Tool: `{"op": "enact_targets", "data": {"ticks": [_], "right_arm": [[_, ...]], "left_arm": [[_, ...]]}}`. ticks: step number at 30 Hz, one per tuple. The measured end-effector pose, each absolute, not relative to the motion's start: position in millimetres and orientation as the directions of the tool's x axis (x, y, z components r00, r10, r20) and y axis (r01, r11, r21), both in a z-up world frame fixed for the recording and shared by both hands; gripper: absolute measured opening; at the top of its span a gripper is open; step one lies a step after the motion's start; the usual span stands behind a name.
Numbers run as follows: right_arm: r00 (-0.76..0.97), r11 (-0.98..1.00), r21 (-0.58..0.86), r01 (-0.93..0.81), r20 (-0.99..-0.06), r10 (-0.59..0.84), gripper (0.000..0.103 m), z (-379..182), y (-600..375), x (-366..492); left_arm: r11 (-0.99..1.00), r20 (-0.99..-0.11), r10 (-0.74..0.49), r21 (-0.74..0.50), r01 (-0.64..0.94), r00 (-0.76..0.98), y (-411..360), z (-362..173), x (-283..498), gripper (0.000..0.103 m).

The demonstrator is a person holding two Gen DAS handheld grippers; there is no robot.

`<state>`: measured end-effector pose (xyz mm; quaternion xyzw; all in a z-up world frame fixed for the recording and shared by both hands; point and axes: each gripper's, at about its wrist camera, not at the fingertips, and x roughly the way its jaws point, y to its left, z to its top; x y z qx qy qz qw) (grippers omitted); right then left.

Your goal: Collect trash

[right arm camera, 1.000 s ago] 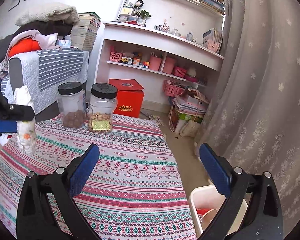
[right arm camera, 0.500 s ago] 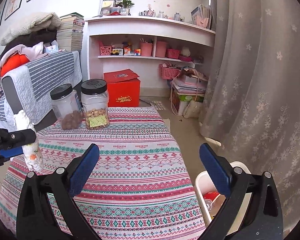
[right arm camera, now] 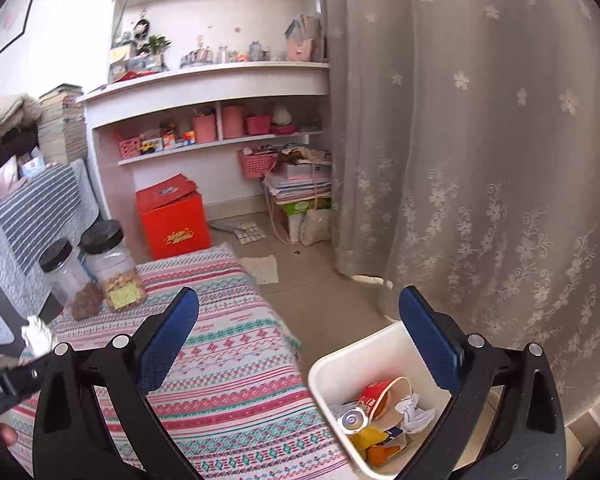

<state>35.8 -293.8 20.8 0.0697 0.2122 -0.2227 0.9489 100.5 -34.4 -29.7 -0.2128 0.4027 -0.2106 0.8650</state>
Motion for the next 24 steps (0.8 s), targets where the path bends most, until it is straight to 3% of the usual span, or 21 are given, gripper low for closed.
{"op": "enact_targets", "data": {"ticks": [7,18,19,22,24], "right_arm": [[0.714,0.689,0.274,0.671,-0.487,-0.502,0.096,23,-420,-6],[0.653,0.567,0.331,0.755,-0.456,-0.604,0.096,28,-472,-37],[0.649,0.558,0.334,0.759,-0.455,-0.610,0.096,29,-474,-40],[0.634,0.540,0.334,0.772,-0.449,-0.629,0.096,33,-480,-47],[0.630,0.541,0.324,0.776,-0.444,-0.638,0.096,36,-478,-49]], "left_arm": [[0.783,-0.620,-0.620,-0.533,0.322,0.482,-132,-20,108,0.038],[0.718,-0.647,-0.678,-0.480,0.505,0.348,-292,-10,102,0.039],[0.720,-0.658,-0.671,-0.467,0.514,0.342,-301,-10,102,0.042],[0.743,-0.689,-0.632,-0.409,0.530,0.354,-319,-8,103,0.068],[0.752,-0.695,-0.617,-0.384,0.535,0.368,-316,-2,103,0.073]]}}
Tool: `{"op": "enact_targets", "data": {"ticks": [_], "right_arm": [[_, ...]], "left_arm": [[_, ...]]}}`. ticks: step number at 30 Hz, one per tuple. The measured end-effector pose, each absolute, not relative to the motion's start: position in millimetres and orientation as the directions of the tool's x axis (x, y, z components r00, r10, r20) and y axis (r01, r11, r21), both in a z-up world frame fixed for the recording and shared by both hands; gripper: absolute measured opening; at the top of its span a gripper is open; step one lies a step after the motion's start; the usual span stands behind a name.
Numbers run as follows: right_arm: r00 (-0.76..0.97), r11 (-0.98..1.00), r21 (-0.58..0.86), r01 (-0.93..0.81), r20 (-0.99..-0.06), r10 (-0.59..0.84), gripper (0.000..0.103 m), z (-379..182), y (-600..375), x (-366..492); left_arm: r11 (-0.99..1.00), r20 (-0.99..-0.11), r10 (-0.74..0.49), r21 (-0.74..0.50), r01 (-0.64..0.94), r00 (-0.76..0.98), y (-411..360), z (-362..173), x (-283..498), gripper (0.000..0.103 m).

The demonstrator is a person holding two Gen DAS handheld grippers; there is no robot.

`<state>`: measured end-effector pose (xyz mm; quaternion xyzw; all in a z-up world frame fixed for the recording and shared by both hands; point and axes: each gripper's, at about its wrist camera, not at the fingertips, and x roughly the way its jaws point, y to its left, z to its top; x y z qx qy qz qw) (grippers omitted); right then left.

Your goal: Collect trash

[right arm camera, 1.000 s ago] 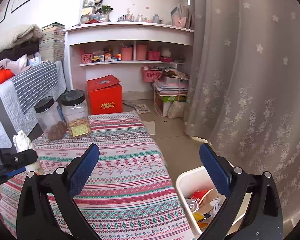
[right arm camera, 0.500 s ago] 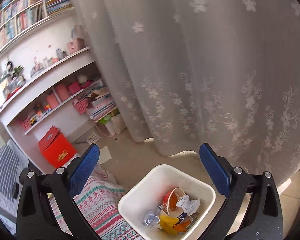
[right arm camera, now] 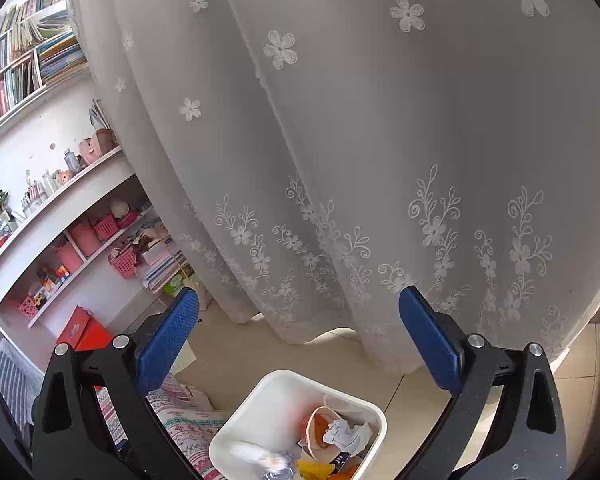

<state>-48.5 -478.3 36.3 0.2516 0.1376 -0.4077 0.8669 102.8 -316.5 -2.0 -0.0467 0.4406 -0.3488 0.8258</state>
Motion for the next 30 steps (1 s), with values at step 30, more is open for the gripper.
{"op": "enact_targets", "data": {"ticks": [30], "right_arm": [[0.832,0.909,0.000,0.418,-0.401,-0.383,0.096,14,-219,21]], "left_arm": [[0.991,-0.585,0.037,-0.081,-0.104,0.810,-26,3,64,0.097]]}}
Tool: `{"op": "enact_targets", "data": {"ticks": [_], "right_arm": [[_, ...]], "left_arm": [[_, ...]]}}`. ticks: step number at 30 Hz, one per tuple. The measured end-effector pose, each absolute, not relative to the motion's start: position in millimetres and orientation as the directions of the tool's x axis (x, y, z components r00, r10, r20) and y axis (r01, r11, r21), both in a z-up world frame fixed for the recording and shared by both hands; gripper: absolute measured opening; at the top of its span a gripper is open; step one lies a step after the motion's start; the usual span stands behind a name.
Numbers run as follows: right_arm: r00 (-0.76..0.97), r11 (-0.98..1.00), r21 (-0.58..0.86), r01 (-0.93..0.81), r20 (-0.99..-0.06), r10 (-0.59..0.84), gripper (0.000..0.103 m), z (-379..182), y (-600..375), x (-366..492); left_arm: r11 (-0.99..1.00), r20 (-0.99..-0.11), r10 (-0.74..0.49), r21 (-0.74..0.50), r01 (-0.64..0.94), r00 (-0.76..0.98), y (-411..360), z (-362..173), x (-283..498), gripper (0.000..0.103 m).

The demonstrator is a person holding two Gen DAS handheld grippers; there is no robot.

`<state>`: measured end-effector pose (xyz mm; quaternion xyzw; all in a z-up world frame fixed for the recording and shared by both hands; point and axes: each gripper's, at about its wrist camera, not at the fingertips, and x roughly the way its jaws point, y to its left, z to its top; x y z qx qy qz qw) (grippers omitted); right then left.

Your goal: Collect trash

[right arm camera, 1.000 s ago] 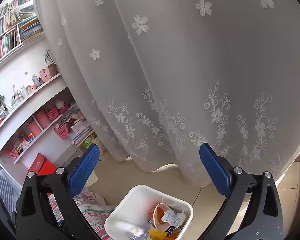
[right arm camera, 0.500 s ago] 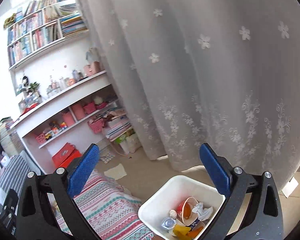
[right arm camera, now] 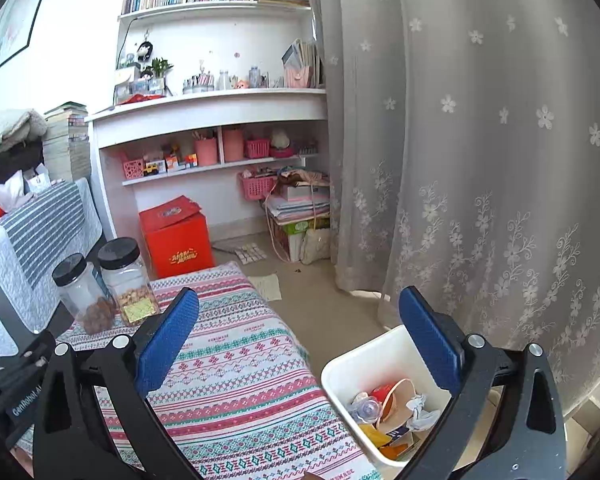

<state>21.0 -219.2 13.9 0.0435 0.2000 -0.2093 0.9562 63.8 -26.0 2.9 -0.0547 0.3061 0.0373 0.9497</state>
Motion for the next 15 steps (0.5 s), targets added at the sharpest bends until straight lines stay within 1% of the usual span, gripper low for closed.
{"op": "enact_targets", "data": {"ticks": [2,10,15], "right_arm": [[0.826,0.912,0.001,0.411,-0.424,-0.371,0.096,10,-214,28],[0.820,0.942,0.043,0.332,-0.507,-0.266,0.096,-3,-185,47],[0.825,0.945,0.061,0.320,-0.509,-0.246,0.096,-3,-177,50]], "left_arm": [[0.987,-0.578,0.046,-0.100,-0.127,0.814,-14,6,64,0.097],[0.987,-0.595,0.070,-0.077,-0.144,0.801,2,4,60,0.097],[0.983,-0.599,0.100,-0.063,-0.172,0.795,13,2,57,0.097]]}}
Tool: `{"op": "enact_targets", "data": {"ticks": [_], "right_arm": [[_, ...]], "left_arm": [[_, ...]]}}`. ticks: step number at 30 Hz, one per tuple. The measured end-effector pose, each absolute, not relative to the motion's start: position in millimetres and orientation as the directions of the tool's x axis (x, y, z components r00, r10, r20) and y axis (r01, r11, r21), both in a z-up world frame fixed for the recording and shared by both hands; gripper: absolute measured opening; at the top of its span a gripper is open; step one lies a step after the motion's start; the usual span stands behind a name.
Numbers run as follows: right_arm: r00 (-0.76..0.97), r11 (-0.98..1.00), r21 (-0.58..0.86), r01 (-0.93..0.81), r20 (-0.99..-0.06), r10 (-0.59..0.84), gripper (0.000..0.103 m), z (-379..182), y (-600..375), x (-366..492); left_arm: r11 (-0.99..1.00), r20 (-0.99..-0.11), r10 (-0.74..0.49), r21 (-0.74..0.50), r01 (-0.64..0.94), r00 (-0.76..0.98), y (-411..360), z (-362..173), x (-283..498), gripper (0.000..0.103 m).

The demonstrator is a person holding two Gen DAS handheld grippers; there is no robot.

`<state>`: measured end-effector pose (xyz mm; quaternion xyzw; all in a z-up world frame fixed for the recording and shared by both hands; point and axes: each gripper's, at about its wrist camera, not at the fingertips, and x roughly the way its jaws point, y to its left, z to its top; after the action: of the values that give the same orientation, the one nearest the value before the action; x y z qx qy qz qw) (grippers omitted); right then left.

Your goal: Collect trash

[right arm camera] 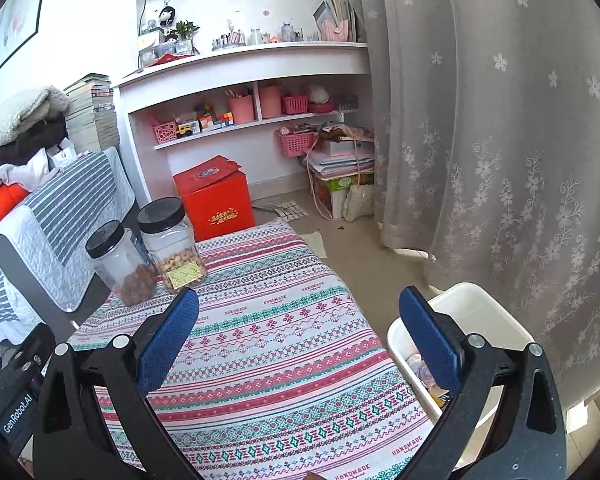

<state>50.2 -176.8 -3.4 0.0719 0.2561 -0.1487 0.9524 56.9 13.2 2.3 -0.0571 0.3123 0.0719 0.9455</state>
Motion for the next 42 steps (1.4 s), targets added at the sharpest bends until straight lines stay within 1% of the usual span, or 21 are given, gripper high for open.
{"op": "enact_targets", "data": {"ticks": [6,13,21,42], "right_arm": [[0.831,0.953,0.032,0.302,-0.499,-0.246,0.096,-5,-167,52],[0.848,0.957,0.027,0.288,-0.471,-0.241,0.096,-2,-166,48],[0.852,0.952,-0.008,0.306,-0.444,-0.277,0.096,2,-167,45],[0.846,0.953,-0.034,0.300,-0.452,-0.283,0.096,-2,-165,46]], "left_arm": [[0.977,-0.611,0.134,-0.052,-0.209,0.780,26,0,58,0.097],[0.978,-0.625,0.113,-0.069,-0.199,0.772,27,-2,61,0.097],[0.980,-0.613,0.103,-0.073,-0.185,0.783,24,2,58,0.097],[0.980,-0.614,0.107,-0.070,-0.188,0.782,25,2,58,0.097]]}}
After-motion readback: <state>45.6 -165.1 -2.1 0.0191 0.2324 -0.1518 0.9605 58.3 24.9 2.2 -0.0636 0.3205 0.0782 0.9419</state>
